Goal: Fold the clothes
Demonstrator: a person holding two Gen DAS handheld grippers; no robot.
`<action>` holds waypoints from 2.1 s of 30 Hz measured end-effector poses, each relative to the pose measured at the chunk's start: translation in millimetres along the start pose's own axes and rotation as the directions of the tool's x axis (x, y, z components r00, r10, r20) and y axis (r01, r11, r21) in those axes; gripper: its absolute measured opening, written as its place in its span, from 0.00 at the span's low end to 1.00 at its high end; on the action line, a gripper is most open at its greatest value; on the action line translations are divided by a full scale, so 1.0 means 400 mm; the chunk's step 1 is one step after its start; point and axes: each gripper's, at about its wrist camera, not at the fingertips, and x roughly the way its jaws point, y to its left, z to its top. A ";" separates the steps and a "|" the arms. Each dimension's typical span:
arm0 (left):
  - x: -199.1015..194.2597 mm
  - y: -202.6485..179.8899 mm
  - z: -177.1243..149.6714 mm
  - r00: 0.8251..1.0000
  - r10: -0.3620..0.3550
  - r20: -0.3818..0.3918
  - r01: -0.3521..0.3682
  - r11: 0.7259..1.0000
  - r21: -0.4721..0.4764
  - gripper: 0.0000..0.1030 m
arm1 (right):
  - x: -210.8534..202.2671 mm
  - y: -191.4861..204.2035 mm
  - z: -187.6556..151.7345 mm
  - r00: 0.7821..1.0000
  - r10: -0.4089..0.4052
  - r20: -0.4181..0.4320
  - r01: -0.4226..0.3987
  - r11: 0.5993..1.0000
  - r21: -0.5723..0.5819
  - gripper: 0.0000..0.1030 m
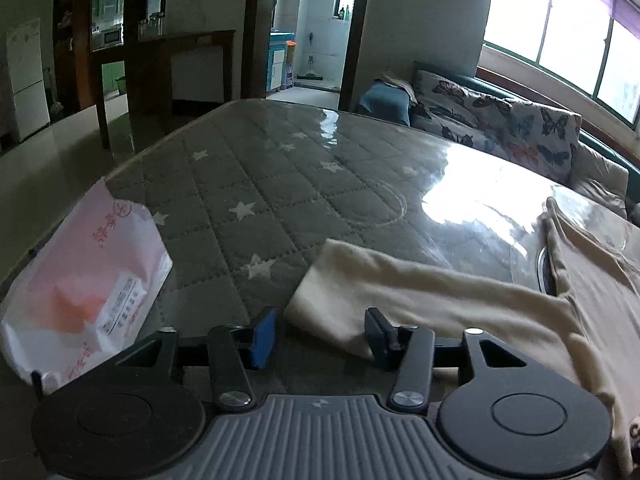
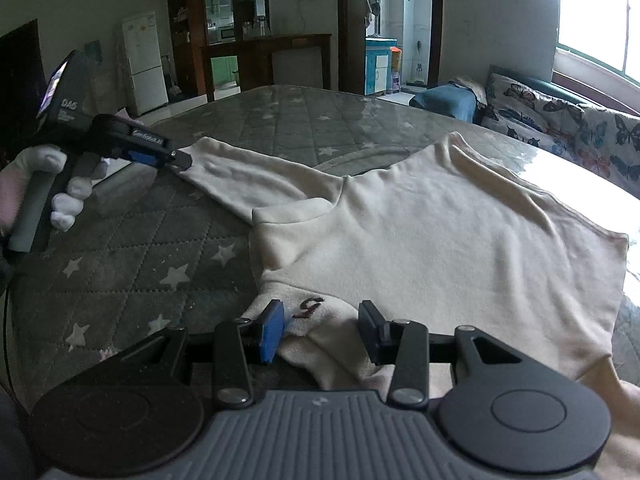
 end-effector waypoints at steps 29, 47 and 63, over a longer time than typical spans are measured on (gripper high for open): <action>0.002 -0.107 0.183 0.987 -0.014 0.160 -0.010 0.989 0.146 0.10 | 0.074 0.089 0.086 0.988 0.154 -0.005 -0.154 0.983 -0.103 0.40; -0.258 -0.411 0.155 0.877 -0.437 0.197 0.363 0.874 0.322 0.10 | -0.079 -0.038 0.048 0.995 0.039 0.089 -0.046 0.996 0.074 0.47; -0.195 -0.552 0.004 0.791 -0.611 -0.025 0.546 0.687 0.479 0.43 | -0.226 -0.215 -0.109 0.973 -0.226 0.044 0.202 0.928 0.314 0.48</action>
